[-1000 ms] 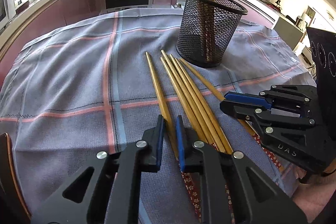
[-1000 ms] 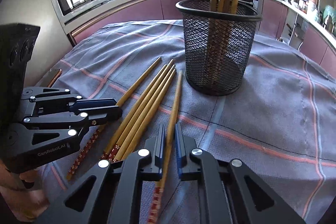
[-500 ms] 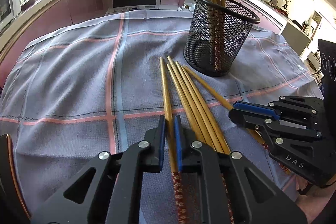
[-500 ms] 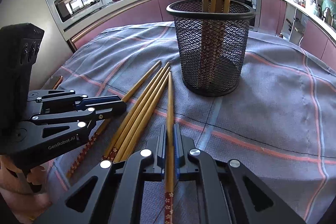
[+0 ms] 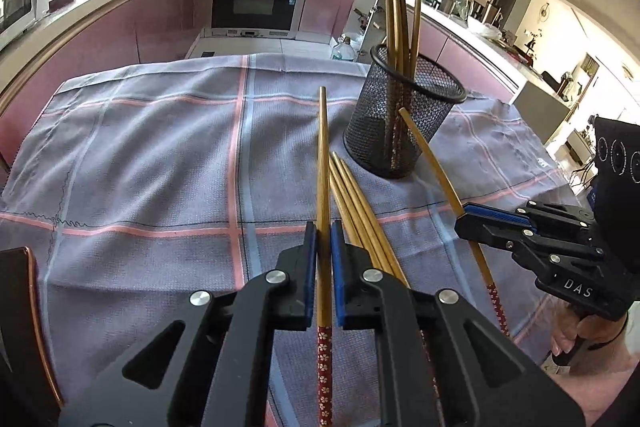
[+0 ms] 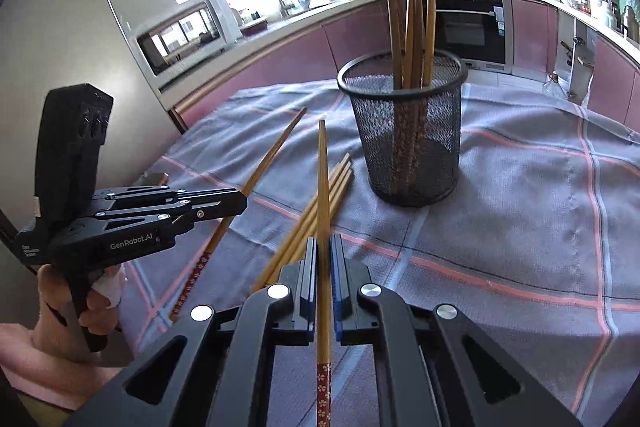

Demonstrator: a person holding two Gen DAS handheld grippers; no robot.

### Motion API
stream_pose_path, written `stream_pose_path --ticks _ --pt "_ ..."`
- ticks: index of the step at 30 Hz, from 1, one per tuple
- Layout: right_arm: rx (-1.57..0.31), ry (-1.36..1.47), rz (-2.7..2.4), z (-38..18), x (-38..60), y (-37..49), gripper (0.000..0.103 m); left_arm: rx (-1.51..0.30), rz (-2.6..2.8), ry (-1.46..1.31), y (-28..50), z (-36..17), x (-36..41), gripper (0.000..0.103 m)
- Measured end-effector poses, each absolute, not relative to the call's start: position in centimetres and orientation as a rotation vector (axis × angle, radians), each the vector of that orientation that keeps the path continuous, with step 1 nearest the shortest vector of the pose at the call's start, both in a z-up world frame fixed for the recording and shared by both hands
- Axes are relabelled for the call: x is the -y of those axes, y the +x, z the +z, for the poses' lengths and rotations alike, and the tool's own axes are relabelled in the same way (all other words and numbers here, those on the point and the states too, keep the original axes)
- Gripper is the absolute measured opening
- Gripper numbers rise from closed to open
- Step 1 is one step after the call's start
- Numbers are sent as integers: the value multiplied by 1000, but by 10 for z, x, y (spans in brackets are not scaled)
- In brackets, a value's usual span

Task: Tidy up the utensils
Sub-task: 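Grasp and lift a chopstick with the left tool while the right tool grasps another, then raise the left tool's chopstick upright over the mesh cup while the right tool carries its own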

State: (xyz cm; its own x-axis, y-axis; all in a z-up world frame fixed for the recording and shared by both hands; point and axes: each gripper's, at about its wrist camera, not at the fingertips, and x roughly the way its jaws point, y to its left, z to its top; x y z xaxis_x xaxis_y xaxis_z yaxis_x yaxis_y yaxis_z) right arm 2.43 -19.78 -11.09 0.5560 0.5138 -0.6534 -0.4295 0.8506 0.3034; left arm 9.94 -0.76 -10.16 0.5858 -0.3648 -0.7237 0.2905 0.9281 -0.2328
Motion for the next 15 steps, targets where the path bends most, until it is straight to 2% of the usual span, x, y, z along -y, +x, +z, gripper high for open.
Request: stream_pose_path --ticks 15 --pt "-632 183 562 -59 226 19 5 -660 -526 -177 73 -23 -6 8"
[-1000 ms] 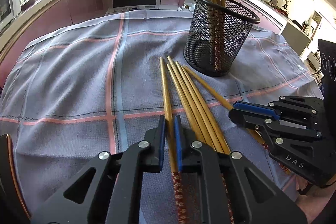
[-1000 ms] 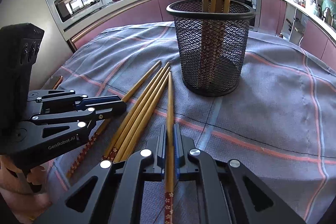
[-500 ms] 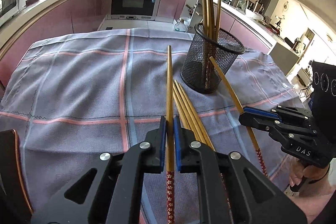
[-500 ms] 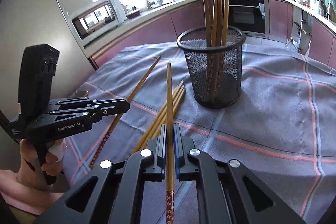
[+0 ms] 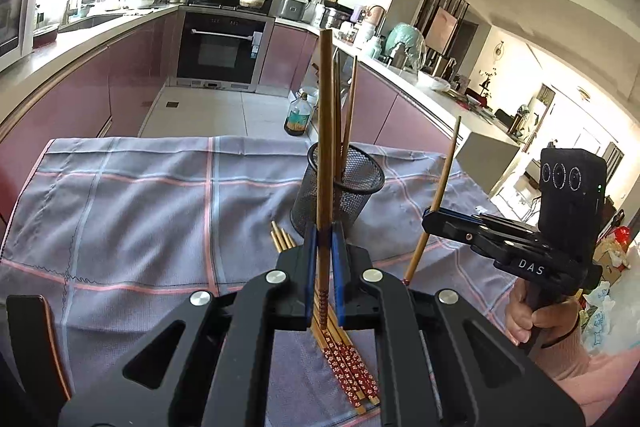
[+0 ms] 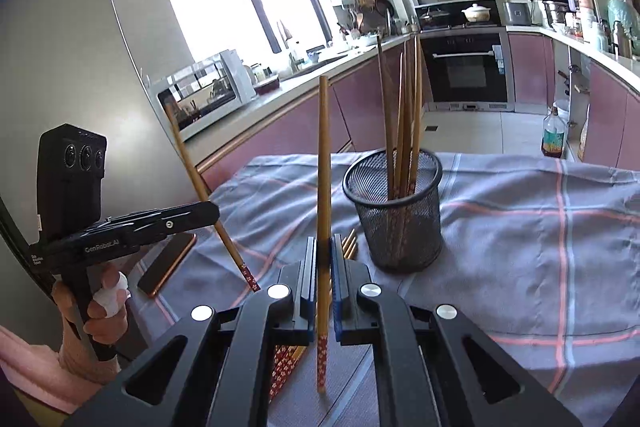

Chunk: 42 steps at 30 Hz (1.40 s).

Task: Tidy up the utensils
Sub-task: 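Raise the left tool's chopstick upright over the mesh cup while the right tool carries its own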

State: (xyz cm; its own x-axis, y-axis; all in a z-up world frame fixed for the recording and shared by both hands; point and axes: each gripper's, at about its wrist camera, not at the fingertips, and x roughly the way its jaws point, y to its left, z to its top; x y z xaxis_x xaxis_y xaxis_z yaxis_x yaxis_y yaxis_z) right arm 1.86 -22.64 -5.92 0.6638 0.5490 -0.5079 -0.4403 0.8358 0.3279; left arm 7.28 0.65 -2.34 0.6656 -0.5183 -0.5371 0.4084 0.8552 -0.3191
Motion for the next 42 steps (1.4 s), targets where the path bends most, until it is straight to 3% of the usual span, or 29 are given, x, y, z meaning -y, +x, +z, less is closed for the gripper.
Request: stream_pose_path --ticks 30,42 --pt "-397 139 468 22 256 51 5 -490 -549 -175 121 55 23 8" --pt "-384 119 448 25 250 73 5 -484 -514 -152 144 64 37 8"
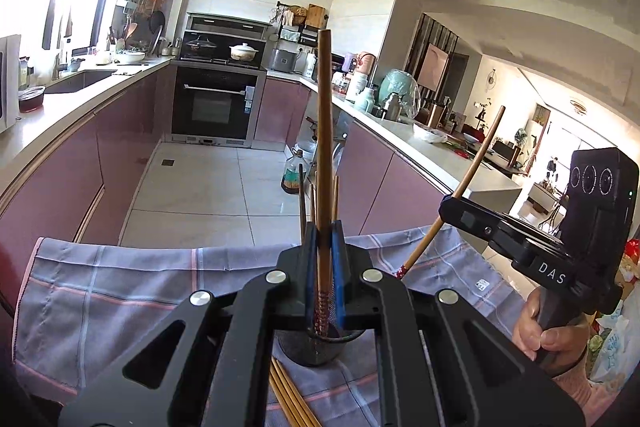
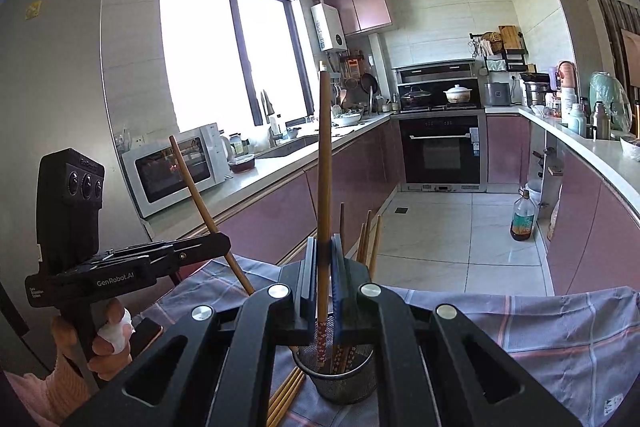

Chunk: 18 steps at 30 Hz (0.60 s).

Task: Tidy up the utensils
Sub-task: 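Raise the left tool's chopstick upright over the mesh cup while the right tool carries its own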

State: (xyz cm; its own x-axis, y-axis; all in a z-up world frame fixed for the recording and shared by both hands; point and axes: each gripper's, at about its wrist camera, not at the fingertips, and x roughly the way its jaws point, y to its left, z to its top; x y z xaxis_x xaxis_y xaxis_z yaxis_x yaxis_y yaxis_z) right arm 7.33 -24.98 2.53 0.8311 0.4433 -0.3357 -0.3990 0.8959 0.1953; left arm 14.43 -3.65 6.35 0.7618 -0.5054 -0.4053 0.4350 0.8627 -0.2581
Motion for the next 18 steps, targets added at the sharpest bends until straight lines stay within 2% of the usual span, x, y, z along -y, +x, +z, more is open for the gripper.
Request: stream_pose_path --ticks 18 --pt "-459 95 403 6 240 96 5 -564 -482 -110 171 43 61 8"
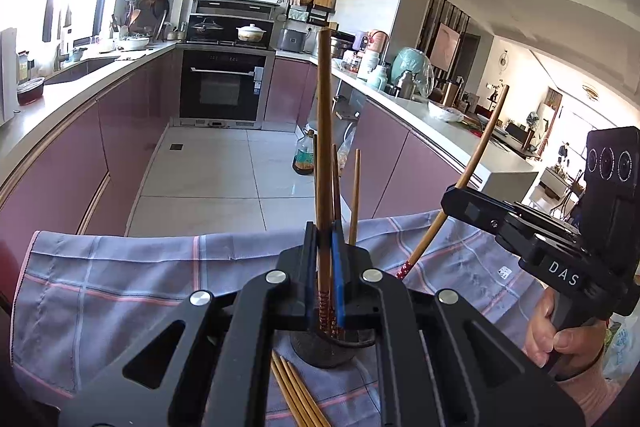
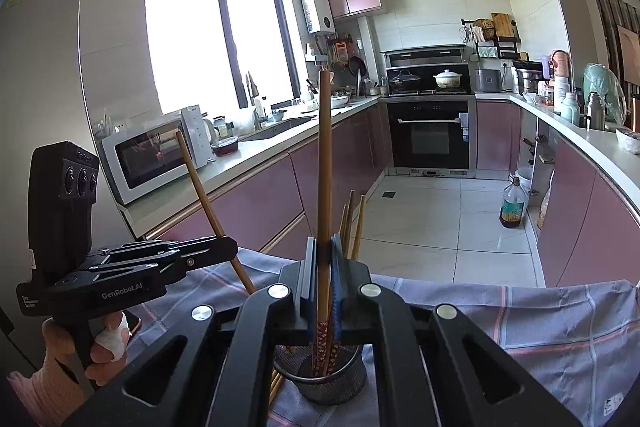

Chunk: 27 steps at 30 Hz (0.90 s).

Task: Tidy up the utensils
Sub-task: 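Raise the left tool's chopstick upright over the mesh cup while the right tool carries its own, then lower the left tool's chopstick into the cup and open while the right tool releases its own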

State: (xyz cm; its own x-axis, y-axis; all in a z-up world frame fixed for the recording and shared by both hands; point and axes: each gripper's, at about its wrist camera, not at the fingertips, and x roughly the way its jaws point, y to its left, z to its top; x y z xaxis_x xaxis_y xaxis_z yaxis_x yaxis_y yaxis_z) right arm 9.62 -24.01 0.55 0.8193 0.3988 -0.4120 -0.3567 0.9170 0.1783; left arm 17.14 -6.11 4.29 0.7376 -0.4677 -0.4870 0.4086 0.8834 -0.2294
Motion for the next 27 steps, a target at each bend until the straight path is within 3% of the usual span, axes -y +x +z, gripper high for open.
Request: stream_pose_path --ticks 22,27 --pt "-694 98 385 -40 230 136 8 -765 -509 18 208 -5 91 8" --pt "-681 120 382 -41 234 134 11 -777 -495 -10 217 -12 86 17"
